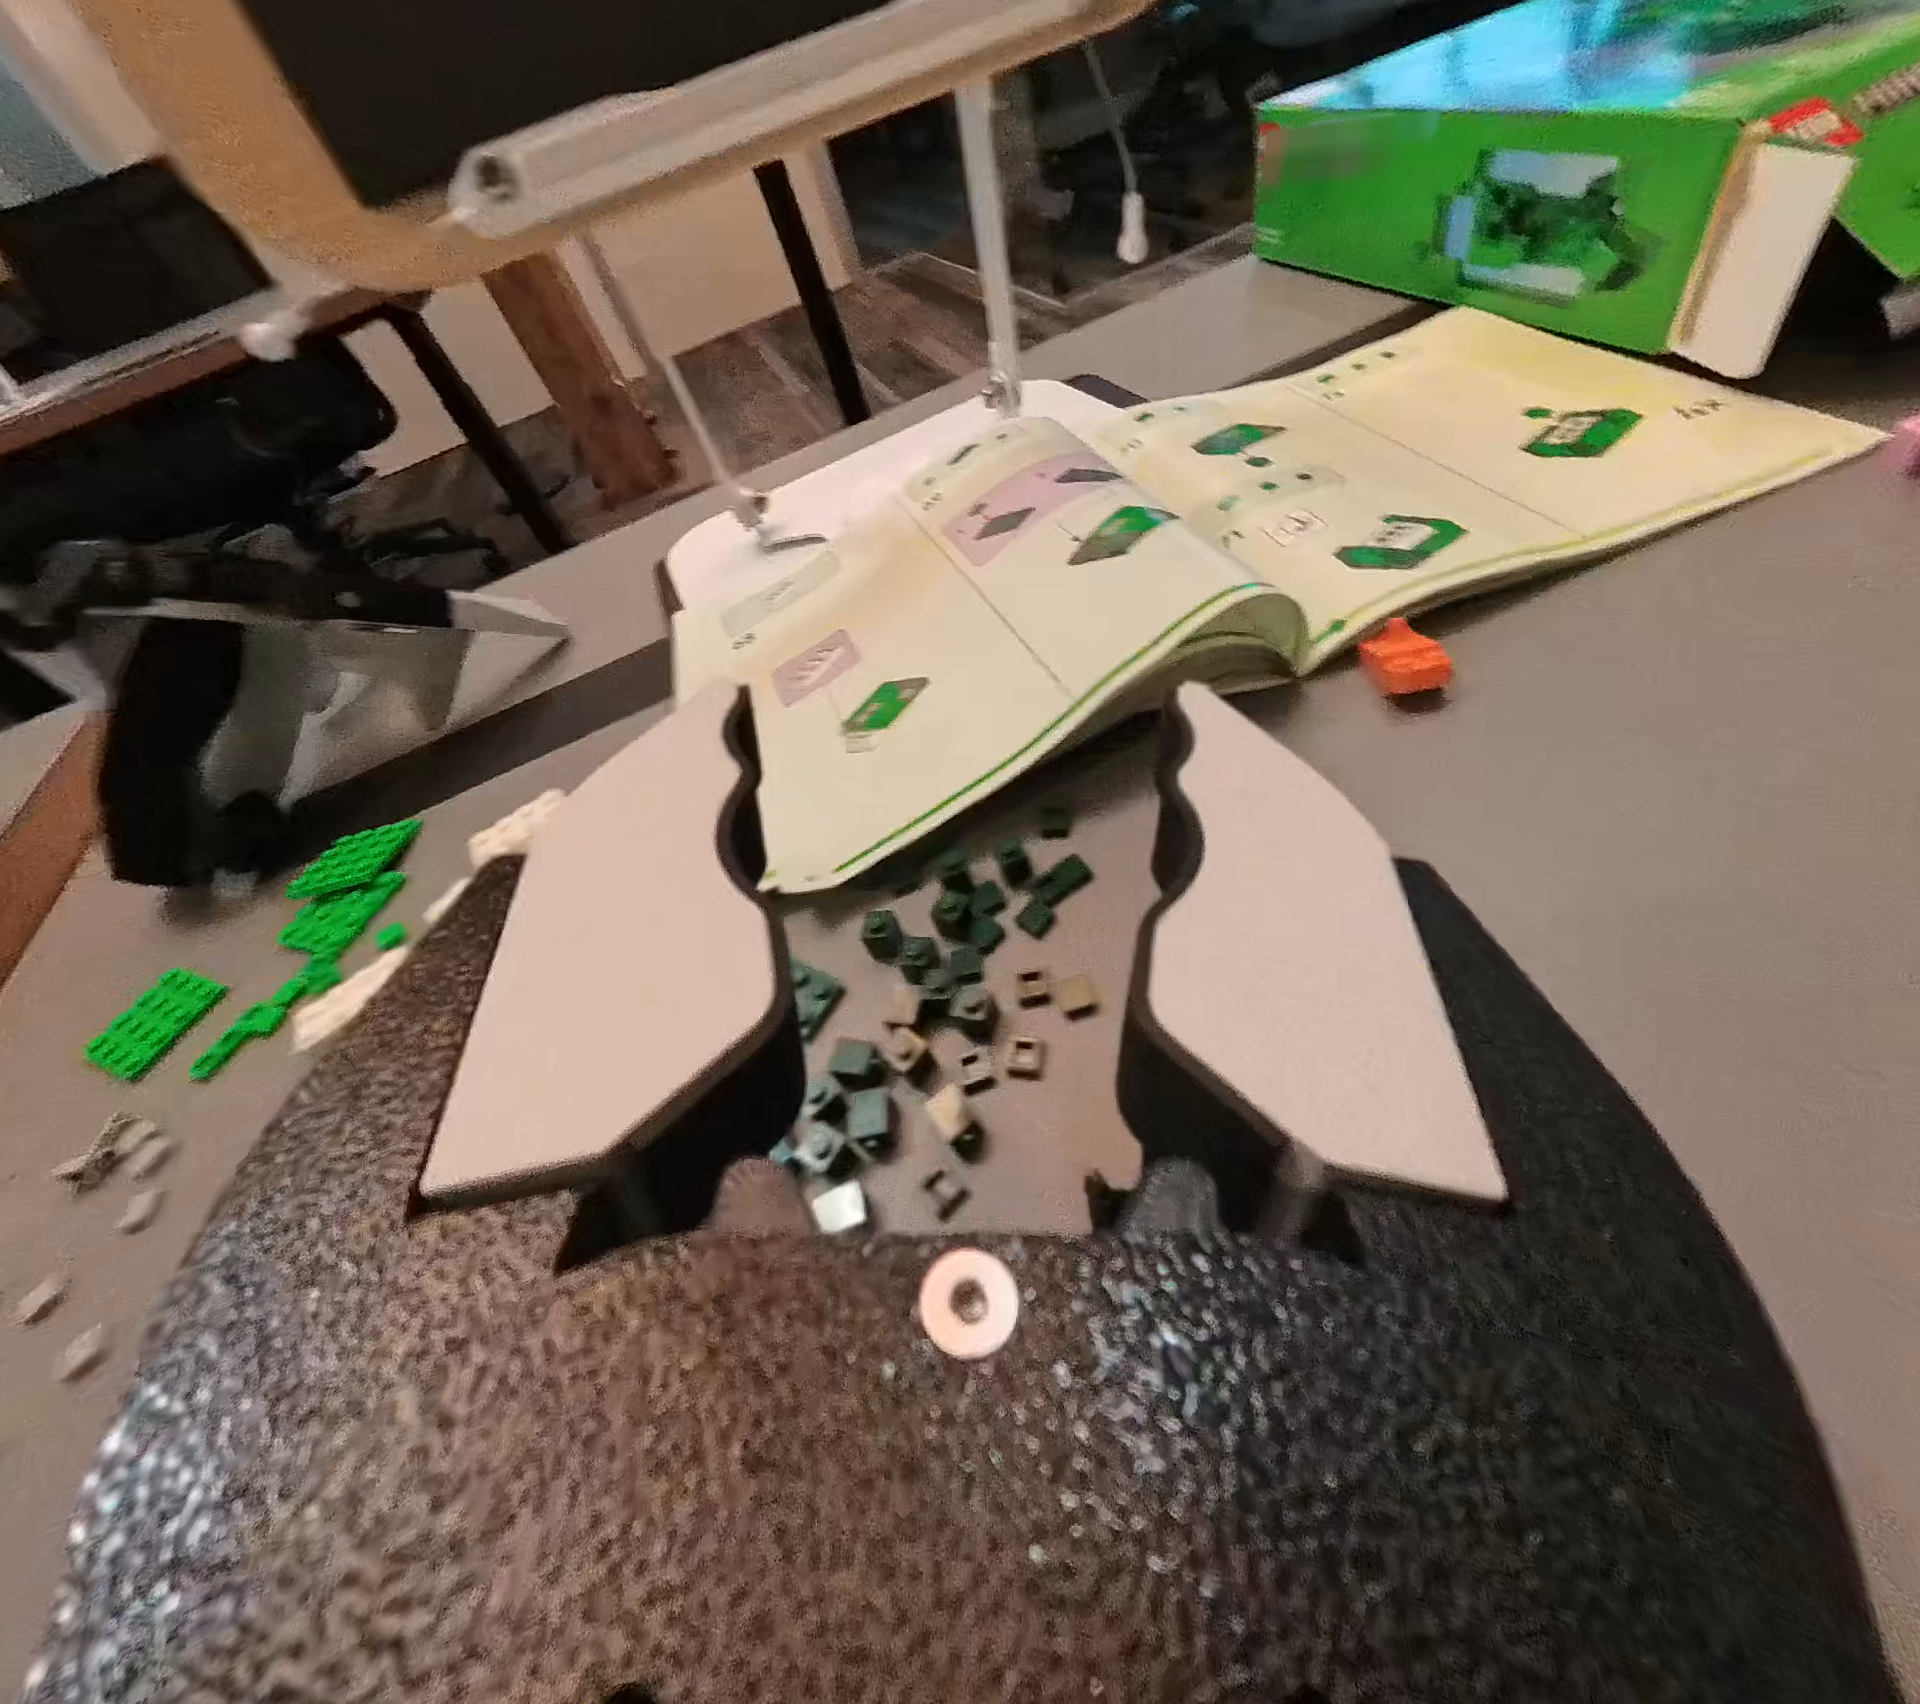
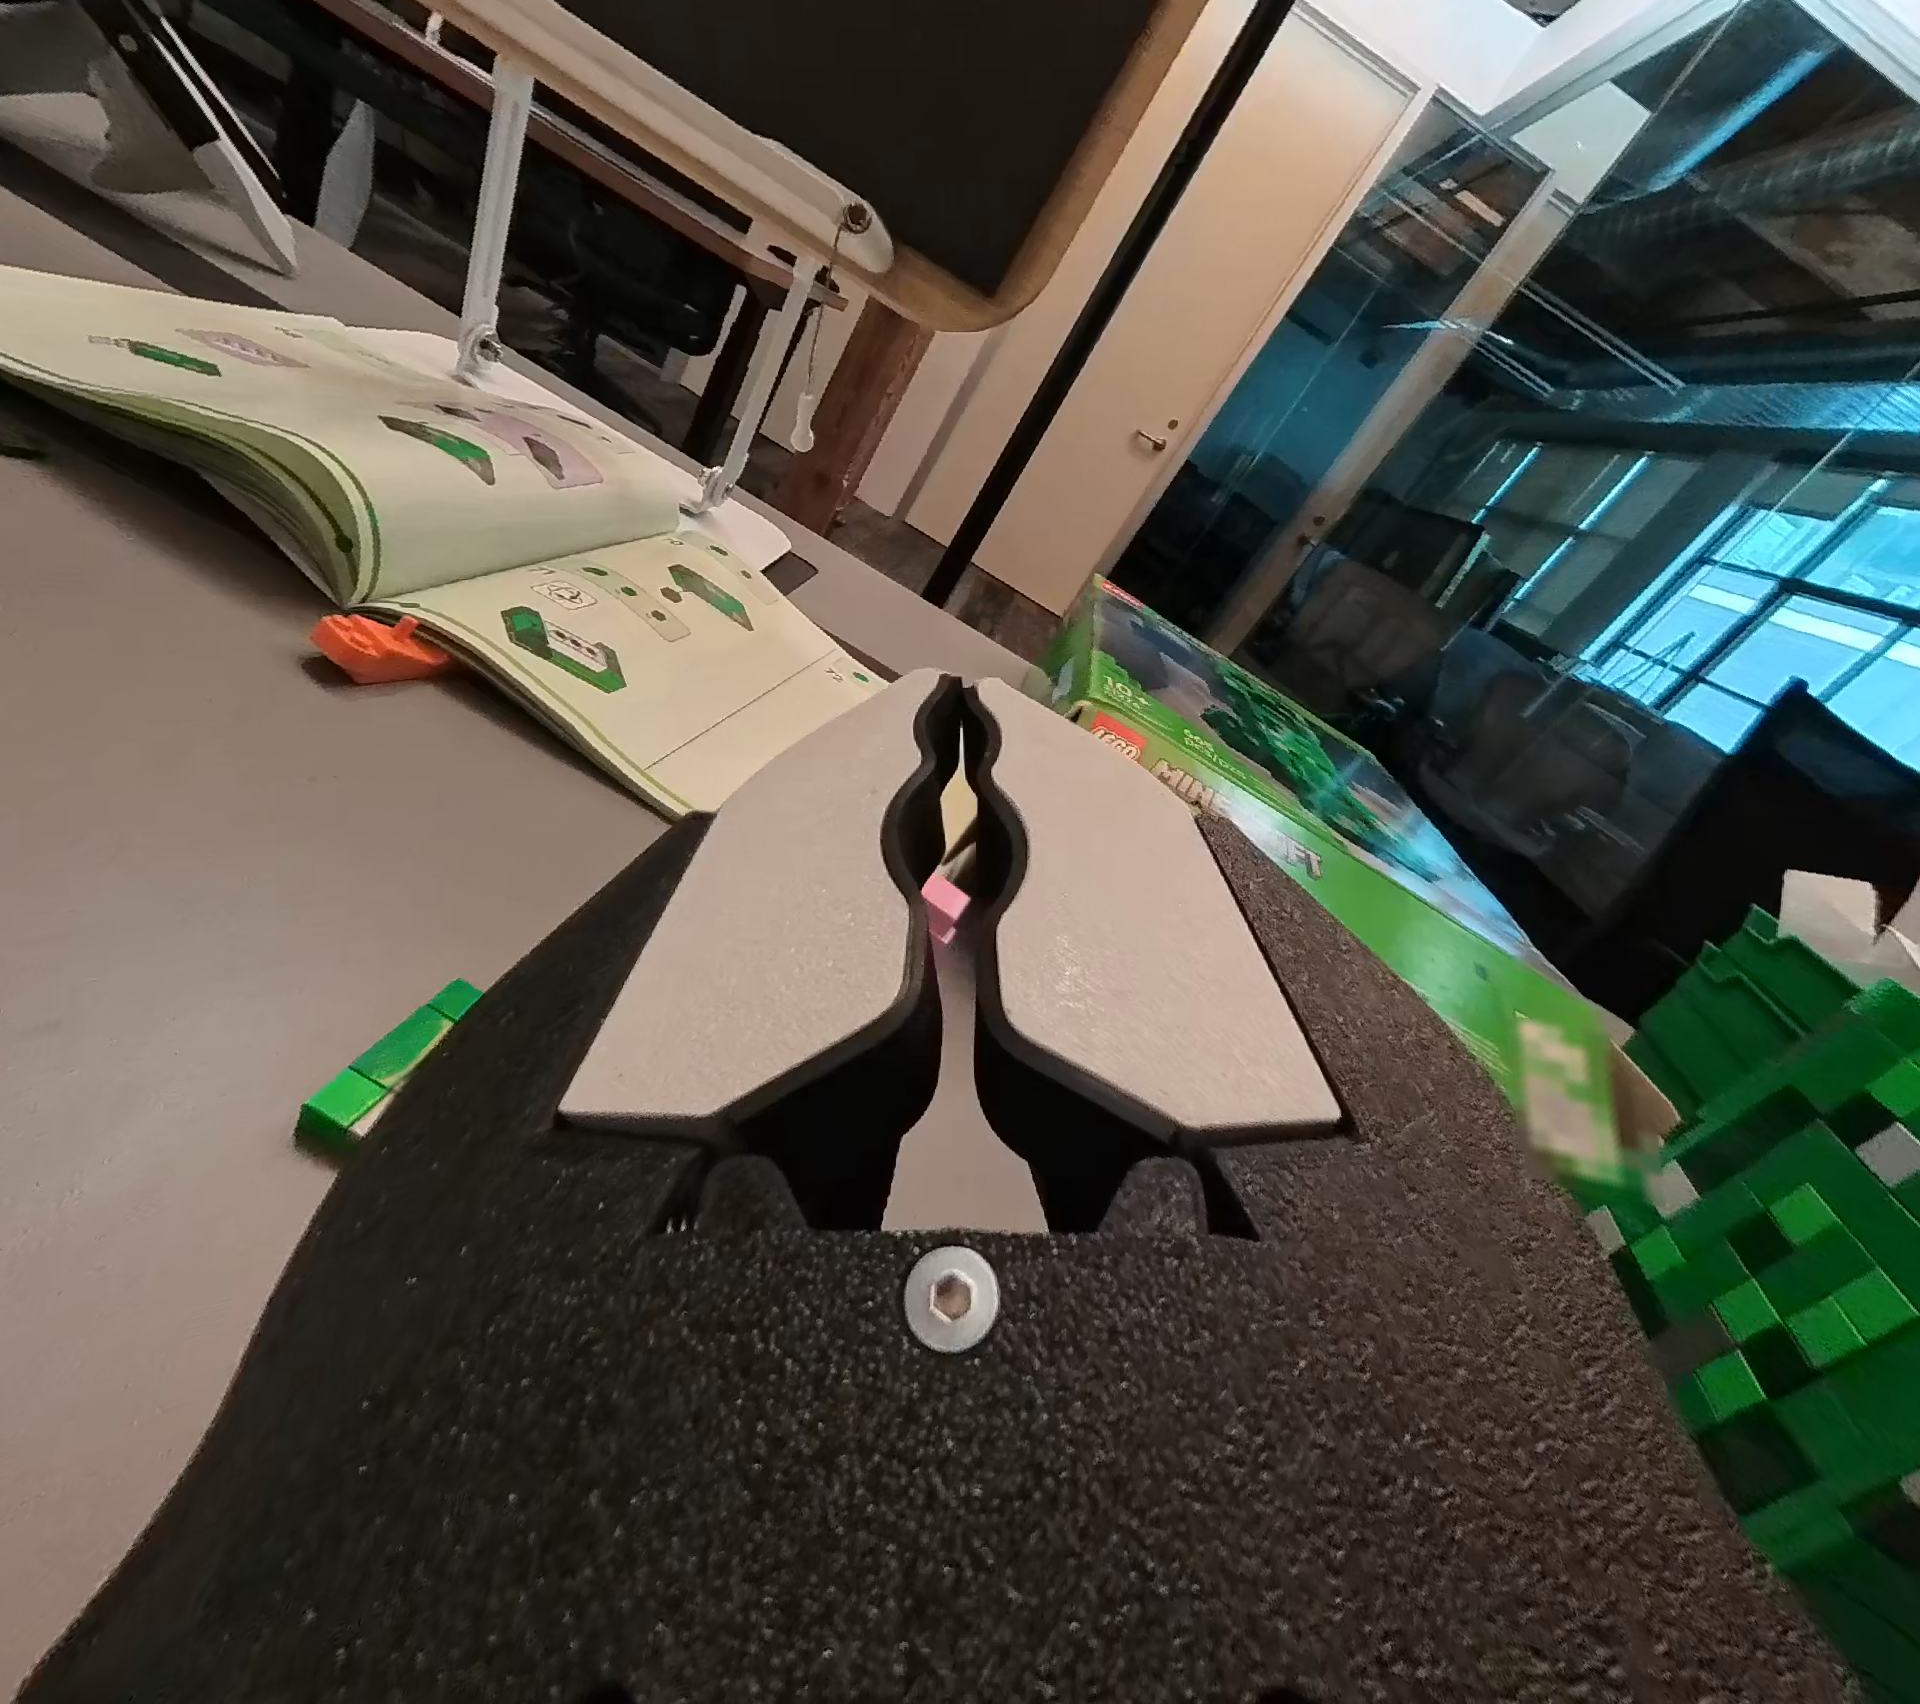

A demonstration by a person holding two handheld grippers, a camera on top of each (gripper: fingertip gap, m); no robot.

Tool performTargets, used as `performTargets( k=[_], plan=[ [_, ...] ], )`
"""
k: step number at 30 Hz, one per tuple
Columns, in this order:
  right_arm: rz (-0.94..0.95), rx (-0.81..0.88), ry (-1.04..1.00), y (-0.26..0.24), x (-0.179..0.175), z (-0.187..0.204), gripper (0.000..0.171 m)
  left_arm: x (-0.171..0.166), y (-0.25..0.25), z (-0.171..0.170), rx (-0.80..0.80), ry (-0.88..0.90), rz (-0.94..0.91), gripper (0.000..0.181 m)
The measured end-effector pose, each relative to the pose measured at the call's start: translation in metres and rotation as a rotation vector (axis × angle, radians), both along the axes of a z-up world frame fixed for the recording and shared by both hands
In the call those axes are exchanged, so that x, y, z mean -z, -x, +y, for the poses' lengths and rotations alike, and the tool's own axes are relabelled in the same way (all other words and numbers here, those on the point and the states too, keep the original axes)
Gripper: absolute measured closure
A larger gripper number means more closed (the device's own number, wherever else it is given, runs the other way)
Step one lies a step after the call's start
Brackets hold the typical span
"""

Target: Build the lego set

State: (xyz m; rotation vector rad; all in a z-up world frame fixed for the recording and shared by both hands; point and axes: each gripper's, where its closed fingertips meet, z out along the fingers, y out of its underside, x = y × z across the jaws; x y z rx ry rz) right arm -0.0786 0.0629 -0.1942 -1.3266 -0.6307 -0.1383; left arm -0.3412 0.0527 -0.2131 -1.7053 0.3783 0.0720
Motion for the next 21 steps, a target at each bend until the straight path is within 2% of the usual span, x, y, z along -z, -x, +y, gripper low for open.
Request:
performTargets(
  k=[3, 11, 16, 19, 21],
  plan=[
    [0.004, -0.008, -0.001, 0.001, -0.001, 0.0, 0.171, 0.005, -0.019, -0.001, 0.06, 0.039, -0.036, 0.104],
    [0.046, -0.12, 0.013, 0.016, -0.006, -0.007, 0.171, -0.008, -0.034, -0.005, 0.02, -0.07, -0.095, 0.126],
    [-0.184, -0.186, -0.098, 0.065, -0.009, -0.031, 0.171, -0.009, -0.053, -0.009, 0.11, -0.093, -0.196, 0.135],
    [-0.079, -0.295, -0.063, 0.106, -0.014, -0.046, 0.171, -0.017, -0.052, -0.011, 0.107, -0.146, -0.159, 0.143],
    [-0.029, -0.314, -0.019, 0.124, -0.016, -0.042, 0.171, -0.024, -0.045, -0.011, 0.089, -0.189, -0.134, 0.146]
  ],
)
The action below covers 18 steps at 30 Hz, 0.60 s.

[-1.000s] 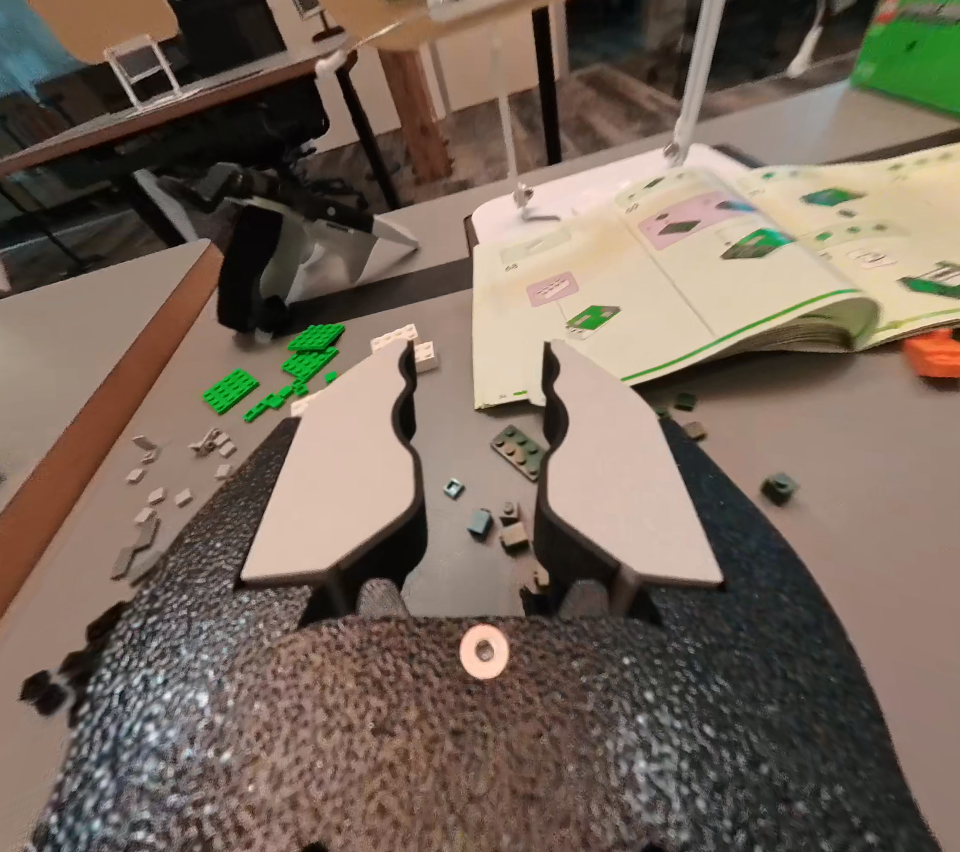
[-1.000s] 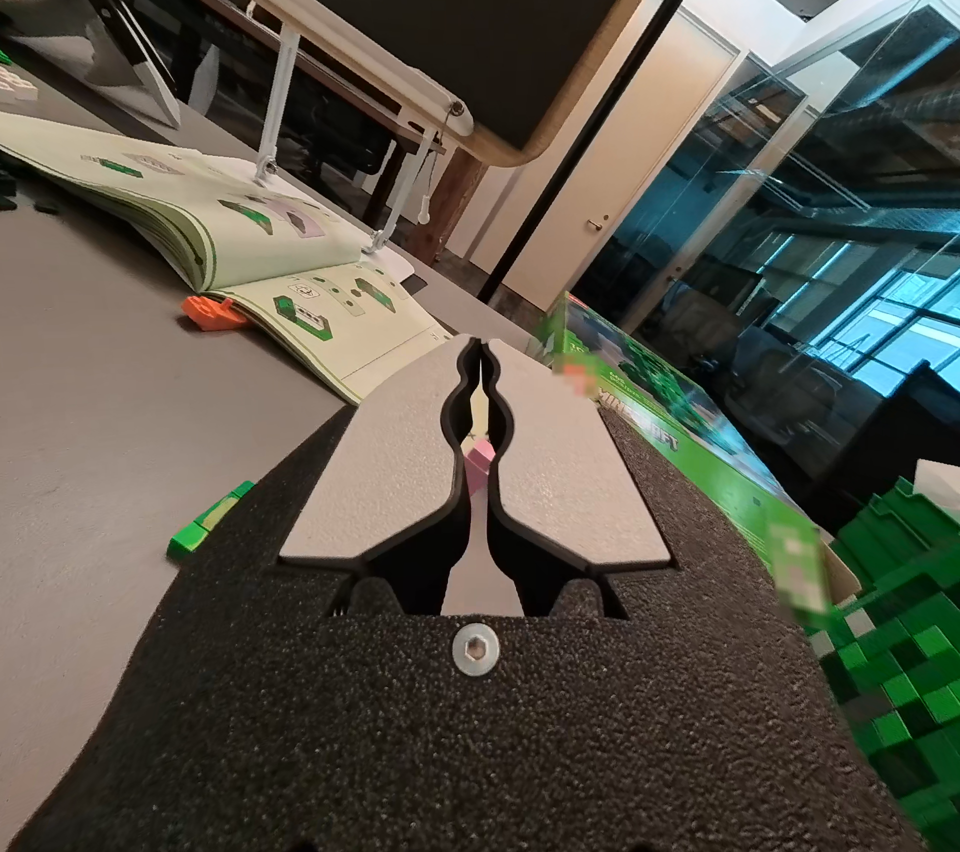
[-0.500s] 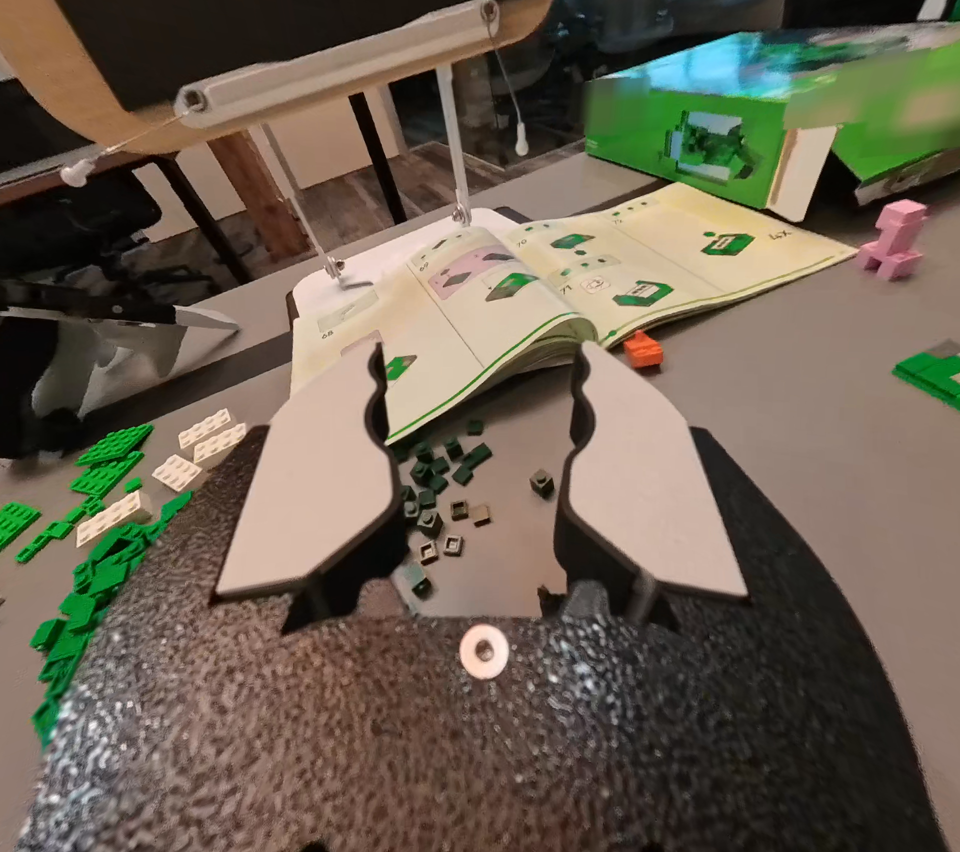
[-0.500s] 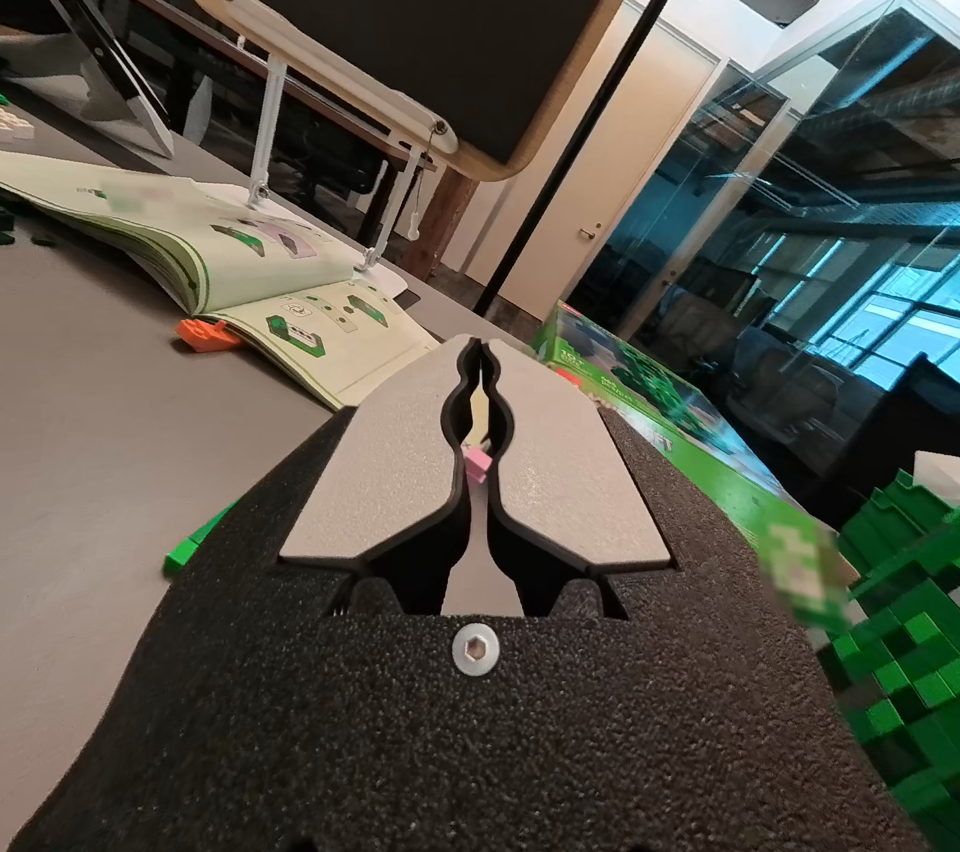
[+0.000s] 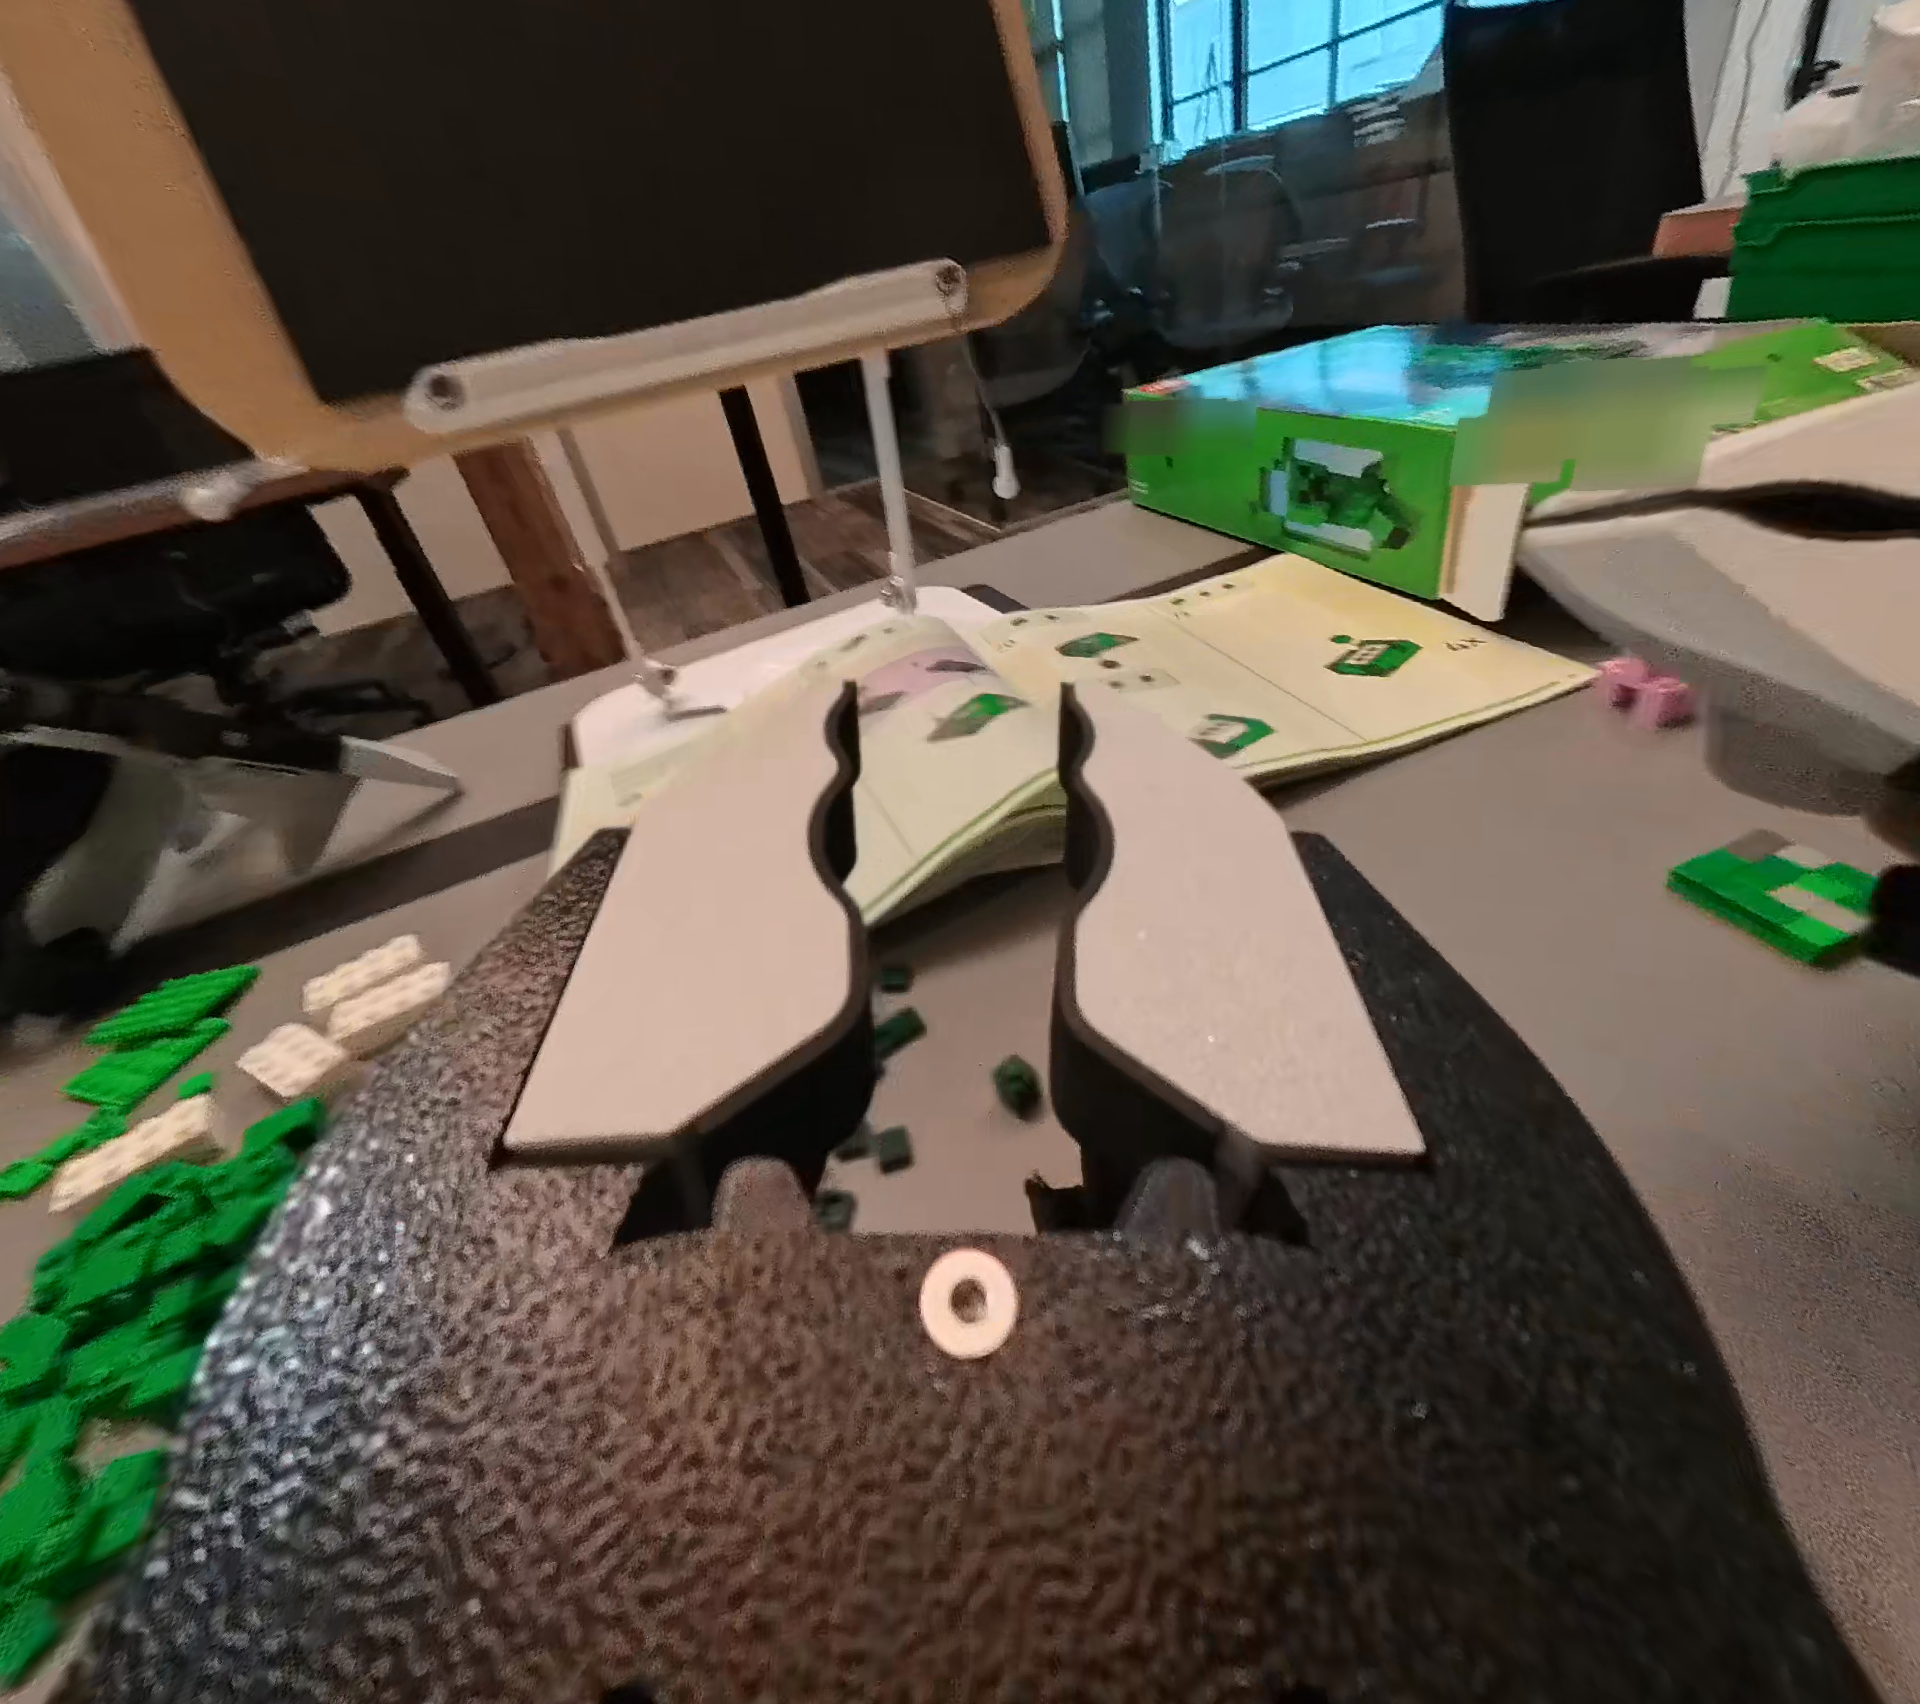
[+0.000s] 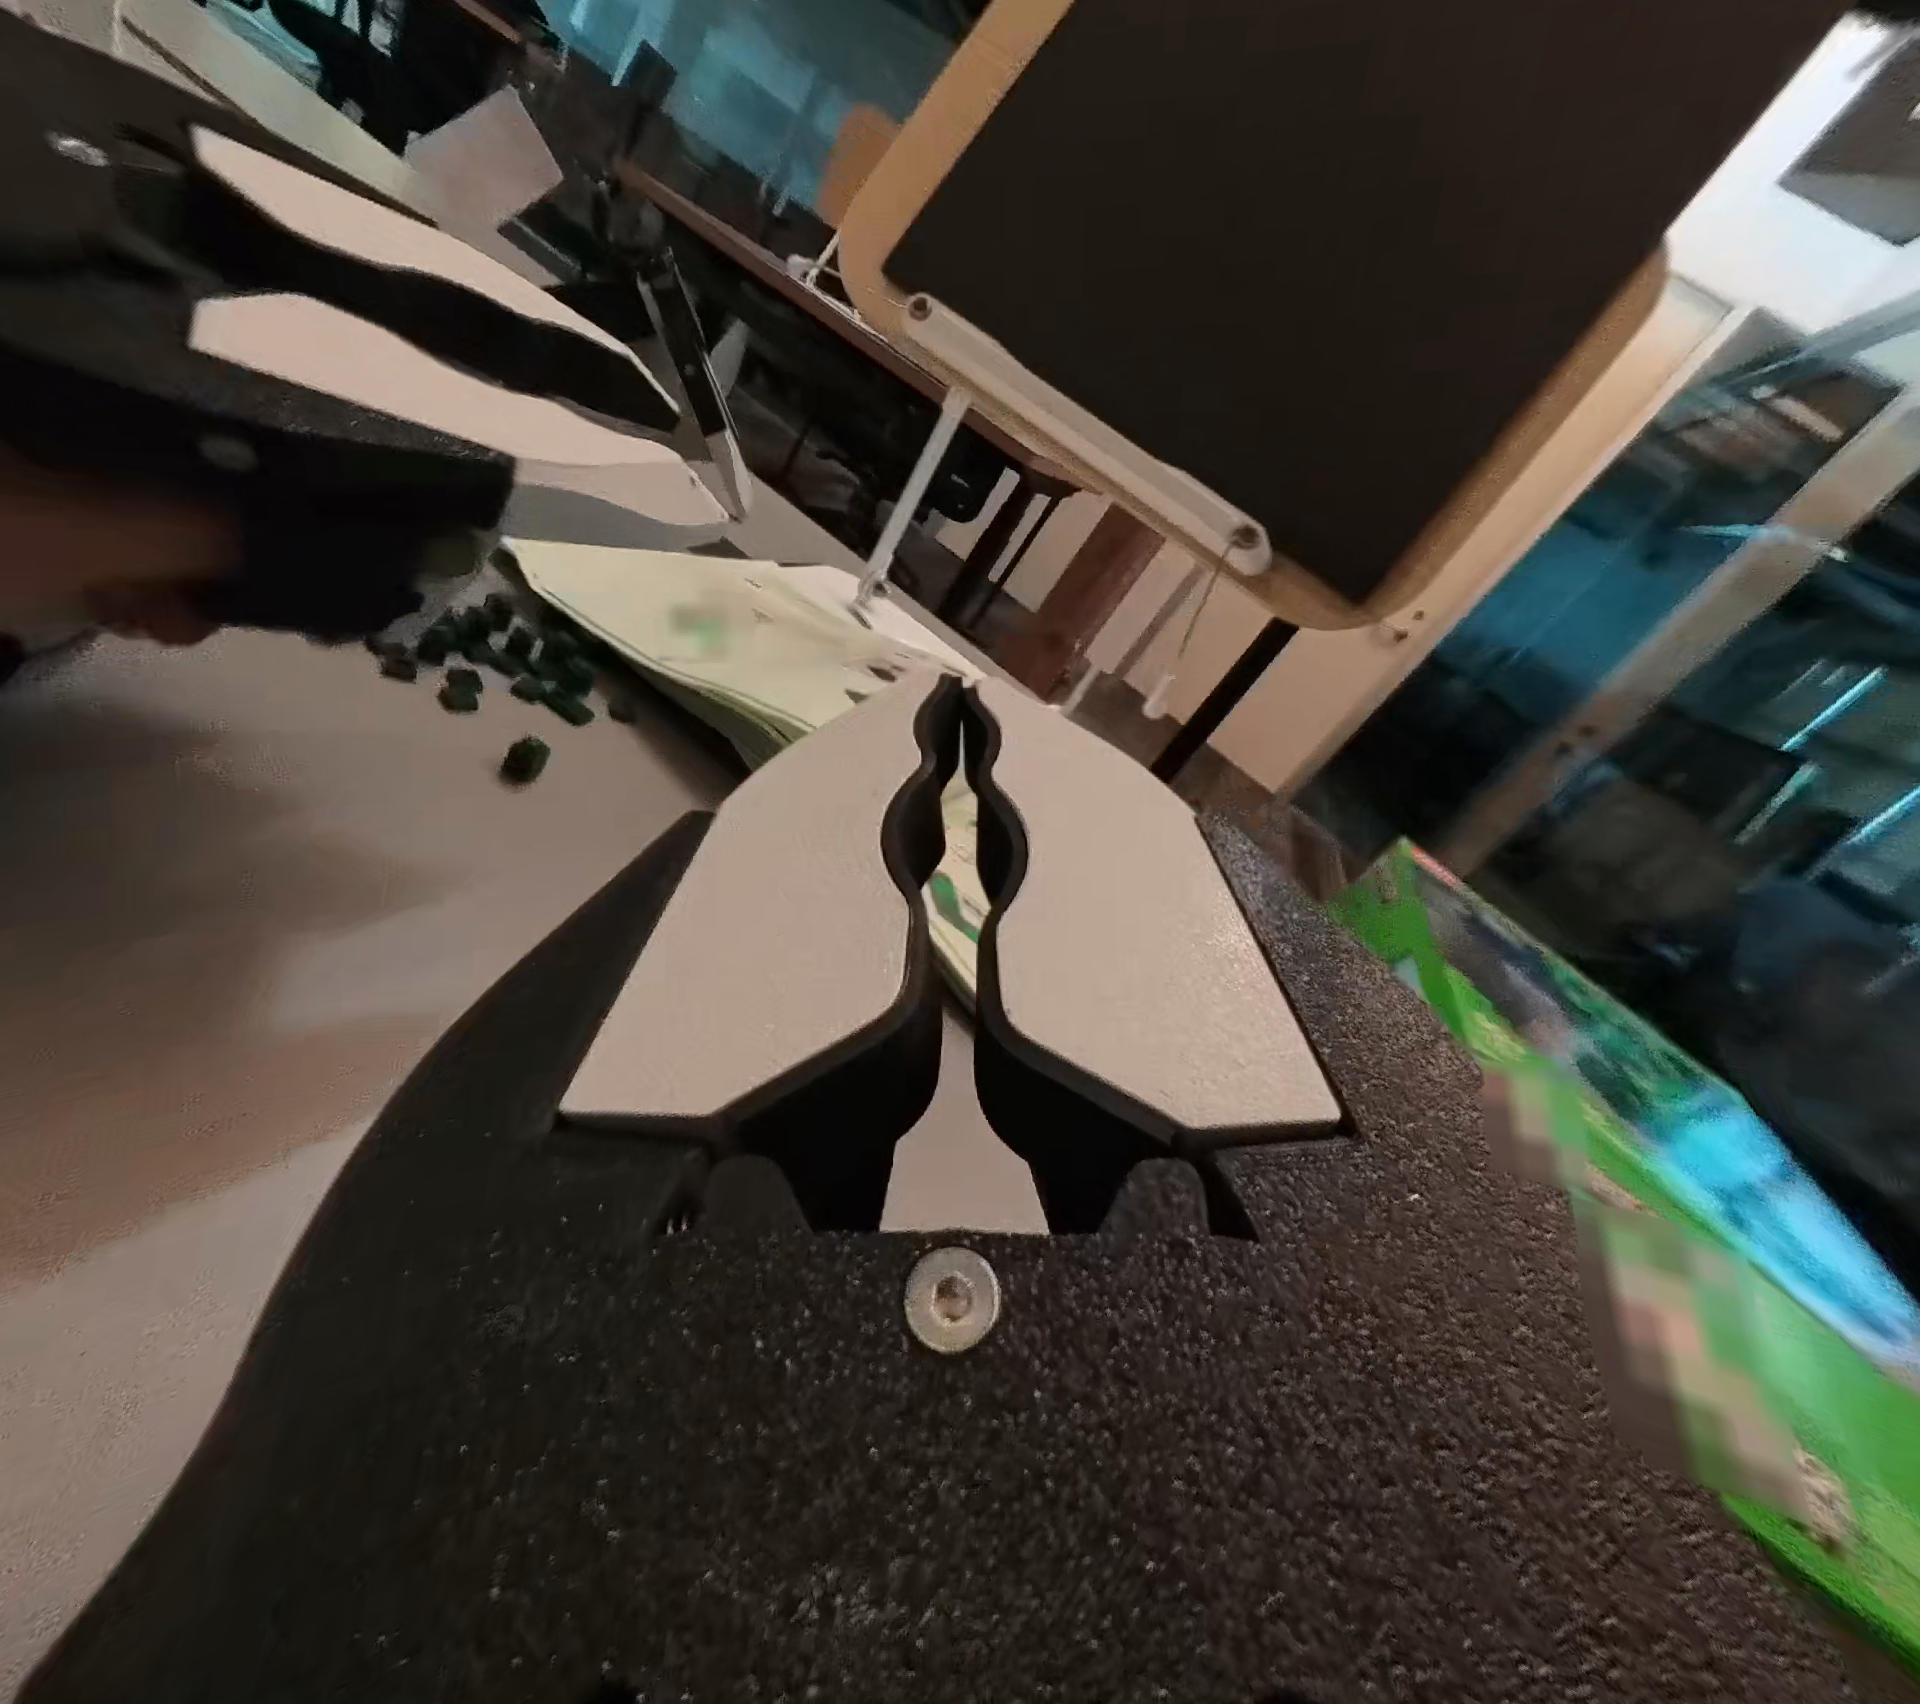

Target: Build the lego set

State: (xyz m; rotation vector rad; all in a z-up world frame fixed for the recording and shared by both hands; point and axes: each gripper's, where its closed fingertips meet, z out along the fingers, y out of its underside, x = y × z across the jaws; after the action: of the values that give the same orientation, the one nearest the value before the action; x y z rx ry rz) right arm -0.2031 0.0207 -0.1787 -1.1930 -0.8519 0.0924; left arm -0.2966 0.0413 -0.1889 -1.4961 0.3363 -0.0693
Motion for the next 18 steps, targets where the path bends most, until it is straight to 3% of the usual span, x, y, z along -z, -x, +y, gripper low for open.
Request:
performTargets(
  k=[5, 10, 14, 18],
  plan=[
    [0.058, 0.017, 0.135, 0.036, 0.013, 0.036, 0.165, -0.016, 0.057, 0.0, -0.181, -0.084, 0.089, 0.151],
    [0.172, 0.034, 0.124, 0.052, 0.003, 0.061, 0.165, -0.013, 0.114, 0.004, -0.293, -0.044, -0.025, 0.153],
    [0.295, 0.023, 0.194, 0.046, 0.002, 0.059, 0.165, -0.012, 0.116, 0.003, -0.259, -0.038, -0.127, 0.16],
    [0.292, -0.021, 0.193, 0.042, 0.001, 0.051, 0.166, -0.011, 0.113, 0.006, -0.264, -0.041, -0.028, 0.161]
  ],
)
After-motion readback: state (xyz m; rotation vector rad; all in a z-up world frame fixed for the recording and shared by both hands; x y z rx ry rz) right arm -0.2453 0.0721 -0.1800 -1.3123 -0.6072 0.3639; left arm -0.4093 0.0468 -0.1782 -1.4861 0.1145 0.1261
